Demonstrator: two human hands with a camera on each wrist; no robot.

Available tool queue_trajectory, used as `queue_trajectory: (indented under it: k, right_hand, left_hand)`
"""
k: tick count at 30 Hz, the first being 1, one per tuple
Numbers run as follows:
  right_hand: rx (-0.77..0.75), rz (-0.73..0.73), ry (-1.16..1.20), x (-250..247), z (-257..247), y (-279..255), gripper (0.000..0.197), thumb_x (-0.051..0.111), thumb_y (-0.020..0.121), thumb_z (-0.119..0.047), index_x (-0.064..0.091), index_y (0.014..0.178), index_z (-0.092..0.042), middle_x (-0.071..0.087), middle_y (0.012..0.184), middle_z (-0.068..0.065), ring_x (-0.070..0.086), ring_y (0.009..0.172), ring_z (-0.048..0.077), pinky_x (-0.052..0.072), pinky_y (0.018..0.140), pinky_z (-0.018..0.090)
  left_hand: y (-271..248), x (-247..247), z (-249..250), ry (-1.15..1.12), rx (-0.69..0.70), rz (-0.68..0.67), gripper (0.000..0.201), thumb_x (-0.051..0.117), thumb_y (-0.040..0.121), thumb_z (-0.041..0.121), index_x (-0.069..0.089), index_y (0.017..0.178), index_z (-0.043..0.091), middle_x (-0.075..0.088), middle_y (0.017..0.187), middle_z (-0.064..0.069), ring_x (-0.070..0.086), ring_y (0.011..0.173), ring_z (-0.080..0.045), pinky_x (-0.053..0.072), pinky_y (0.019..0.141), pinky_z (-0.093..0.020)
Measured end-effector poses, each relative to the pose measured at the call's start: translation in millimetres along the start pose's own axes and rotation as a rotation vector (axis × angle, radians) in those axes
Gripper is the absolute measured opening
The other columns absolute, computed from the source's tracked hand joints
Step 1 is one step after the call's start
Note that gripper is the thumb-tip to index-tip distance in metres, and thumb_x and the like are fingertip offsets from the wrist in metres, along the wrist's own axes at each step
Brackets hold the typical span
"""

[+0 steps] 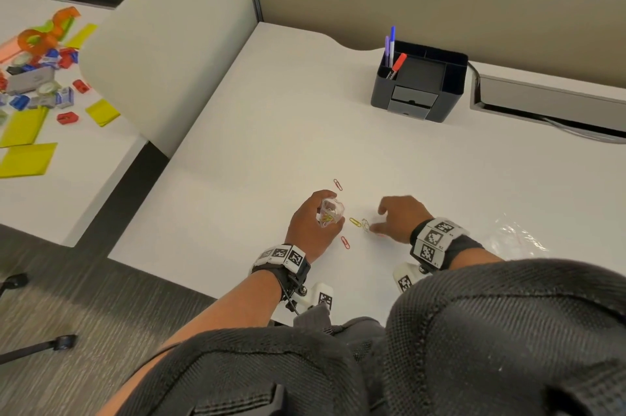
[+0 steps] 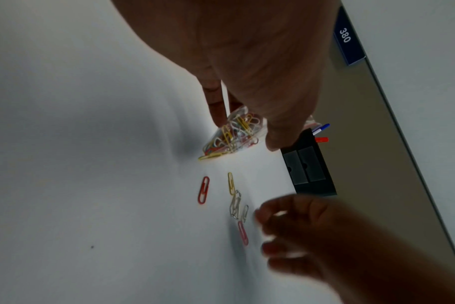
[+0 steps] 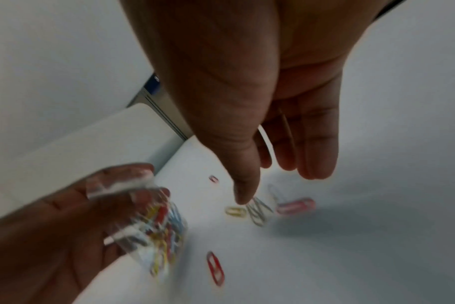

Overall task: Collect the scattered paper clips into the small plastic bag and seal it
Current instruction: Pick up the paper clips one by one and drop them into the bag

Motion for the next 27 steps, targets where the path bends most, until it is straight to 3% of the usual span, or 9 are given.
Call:
queue_trajectory:
  k: [3,7,9,12,15,18,22,27]
  right_hand:
    - [0.034,-0.020,0.022,24,6,0,0.053,0.068,0.084,-0.047,0.051,0.121,-0.014,0.057,0.117,0.006,0.056,0.107,0.025,0.043,0.085,0.032]
    - [-0.015,0.077,0.131,42,-5,10,0.029,0.060,0.092,-0.031,0.056,0.117,-0.017,0.056,0.116,0.005,0.057,0.104,0.025,0.042,0.083,0.030]
    - [-0.064,0.081,0.127,44,-11,13,0.027,0.058,0.094,-0.031,0.057,0.117,-0.017,0.055,0.115,0.005,0.058,0.106,0.026,0.044,0.085,0.031]
    - [-0.131,0.033,0.129,45,-16,14,0.050,0.065,0.087,-0.044,0.051,0.128,-0.018,0.051,0.119,0.006,0.056,0.108,0.027,0.045,0.090,0.035]
    - [-0.208,0.017,0.033,49,-24,13,0.067,0.069,0.079,-0.053,0.045,0.131,-0.017,0.045,0.120,0.007,0.056,0.102,0.027,0.048,0.086,0.036]
    - [-0.253,0.030,-0.011,55,-35,18,0.055,0.069,0.083,-0.044,0.047,0.126,-0.017,0.044,0.117,0.007,0.056,0.099,0.028,0.050,0.083,0.039]
    - [-0.365,0.043,-0.042,55,-39,28,0.019,0.057,0.094,-0.022,0.056,0.110,-0.012,0.050,0.108,0.008,0.059,0.093,0.031,0.047,0.074,0.035]
    - [-0.338,0.054,-0.046,45,-36,41,0.020,0.045,0.094,-0.012,0.057,0.109,-0.014,0.055,0.105,0.007,0.060,0.090,0.030,0.044,0.071,0.032]
  left_hand:
    - [1,-2,-5,-0.014,-0.030,0.011,0.043,0.072,0.081,0.021,0.053,0.119,0.031,0.062,0.101,0.012,0.059,0.083,0.002,0.044,0.070,-0.007]
    - [2,-4,-8,-0.003,-0.050,0.010,0.043,0.072,0.081,0.022,0.053,0.118,0.032,0.063,0.099,0.013,0.060,0.080,0.006,0.041,0.065,-0.001]
    - [3,-5,-8,-0.003,-0.053,0.010,0.043,0.073,0.081,0.022,0.053,0.118,0.032,0.063,0.098,0.014,0.060,0.080,0.006,0.041,0.065,-0.001]
    - [4,-7,-8,-0.005,-0.059,0.015,0.042,0.073,0.081,0.023,0.053,0.117,0.033,0.063,0.099,0.012,0.060,0.082,0.004,0.042,0.067,-0.006]
    - [5,-8,-10,-0.002,-0.075,0.013,0.043,0.072,0.081,0.024,0.052,0.117,0.035,0.064,0.101,0.010,0.060,0.084,0.003,0.043,0.069,-0.009]
    - [4,-9,-11,-0.007,-0.087,0.003,0.043,0.072,0.082,0.023,0.052,0.118,0.034,0.064,0.101,0.012,0.059,0.083,0.008,0.042,0.065,-0.003]
    - [6,-10,-11,-0.002,-0.094,-0.003,0.043,0.072,0.082,0.023,0.053,0.118,0.033,0.065,0.105,0.011,0.060,0.084,0.005,0.041,0.067,-0.004]
    - [8,-13,-12,0.002,-0.103,0.005,0.042,0.072,0.082,0.022,0.053,0.118,0.033,0.063,0.100,0.015,0.058,0.081,0.010,0.040,0.065,-0.001]
Point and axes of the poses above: each hand's wrist, its own y-axis towards the middle knuckle, its own x-axis out of the palm, z = x × y, the point moved 2 cm from there along y, towards the middle knuckle
